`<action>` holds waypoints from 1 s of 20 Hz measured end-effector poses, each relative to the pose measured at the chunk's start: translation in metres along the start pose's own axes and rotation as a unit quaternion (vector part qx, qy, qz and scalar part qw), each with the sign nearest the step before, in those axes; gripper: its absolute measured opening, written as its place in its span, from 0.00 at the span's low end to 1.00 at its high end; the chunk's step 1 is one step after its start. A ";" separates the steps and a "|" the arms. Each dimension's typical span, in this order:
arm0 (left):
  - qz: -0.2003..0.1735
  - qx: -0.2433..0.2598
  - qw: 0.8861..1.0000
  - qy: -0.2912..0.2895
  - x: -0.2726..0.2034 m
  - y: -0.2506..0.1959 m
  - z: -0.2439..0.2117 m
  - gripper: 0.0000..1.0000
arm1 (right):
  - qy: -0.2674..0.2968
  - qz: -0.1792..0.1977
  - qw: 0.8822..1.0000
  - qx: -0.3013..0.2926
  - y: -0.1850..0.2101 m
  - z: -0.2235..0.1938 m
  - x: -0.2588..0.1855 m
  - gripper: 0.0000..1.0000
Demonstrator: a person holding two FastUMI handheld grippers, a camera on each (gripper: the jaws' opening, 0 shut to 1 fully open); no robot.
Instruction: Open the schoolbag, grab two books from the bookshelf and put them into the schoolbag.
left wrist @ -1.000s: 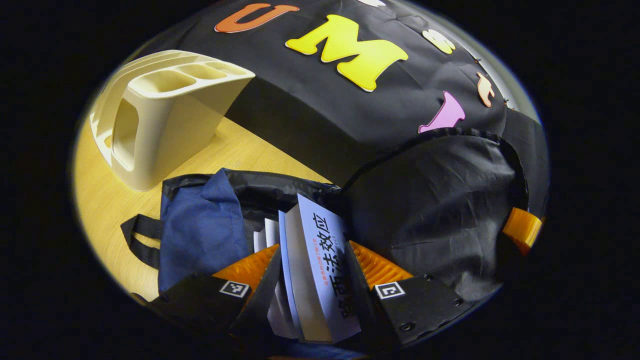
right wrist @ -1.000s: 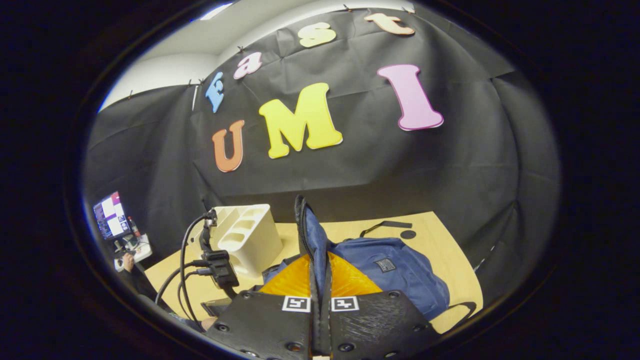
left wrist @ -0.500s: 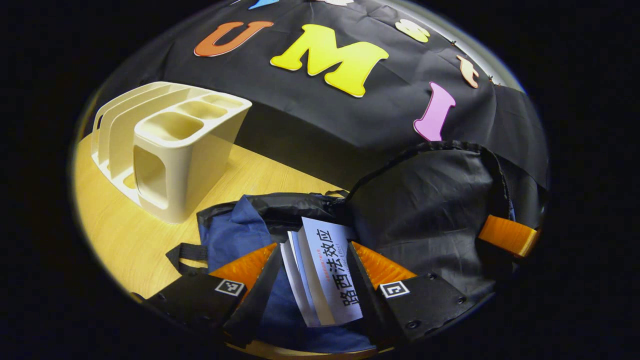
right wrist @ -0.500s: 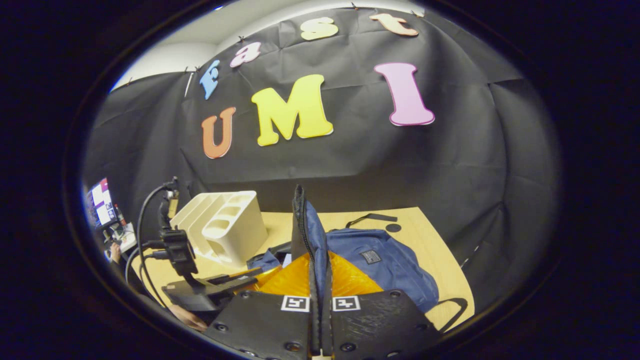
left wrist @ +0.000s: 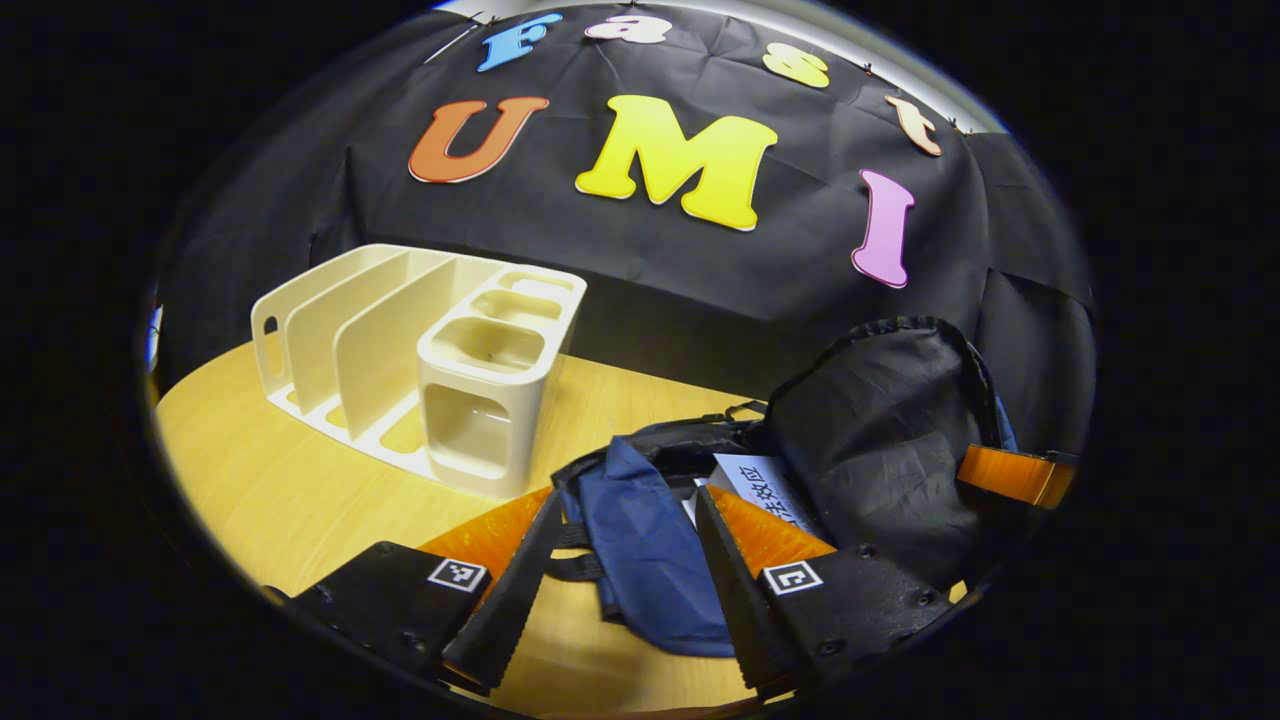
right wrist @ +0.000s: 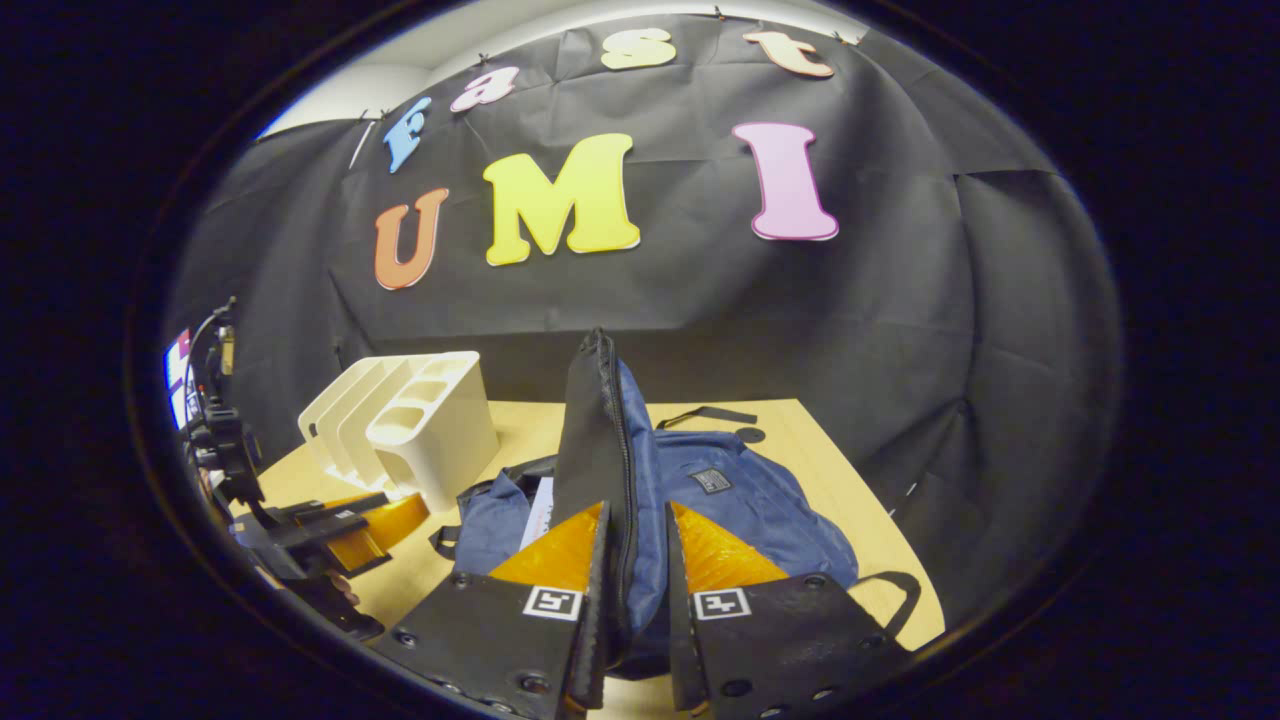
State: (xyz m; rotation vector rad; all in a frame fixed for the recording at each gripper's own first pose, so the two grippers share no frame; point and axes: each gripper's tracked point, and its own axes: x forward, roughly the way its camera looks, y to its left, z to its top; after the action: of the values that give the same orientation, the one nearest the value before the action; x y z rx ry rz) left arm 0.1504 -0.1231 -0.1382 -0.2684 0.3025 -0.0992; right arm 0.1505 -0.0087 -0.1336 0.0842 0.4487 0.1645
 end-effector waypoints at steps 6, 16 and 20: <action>0.051 0.013 0.999 -0.009 -0.035 0.060 0.000 0.85 | -0.002 -0.008 1.000 0.003 0.011 -0.021 -0.010 0.72; 0.067 0.043 0.995 -0.053 -0.097 0.089 0.011 0.90 | -0.013 0.004 1.000 0.016 0.028 -0.050 -0.040 0.99; 0.076 0.058 0.994 -0.061 -0.115 0.093 0.010 0.93 | -0.022 0.007 1.000 0.010 0.030 -0.051 -0.053 0.99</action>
State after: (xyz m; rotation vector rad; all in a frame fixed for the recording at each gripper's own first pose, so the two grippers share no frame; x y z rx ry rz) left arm 0.0498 -0.0161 -0.1226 -0.1345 0.1946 0.0491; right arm 0.0765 0.0140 -0.1536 0.1109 0.4055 0.1724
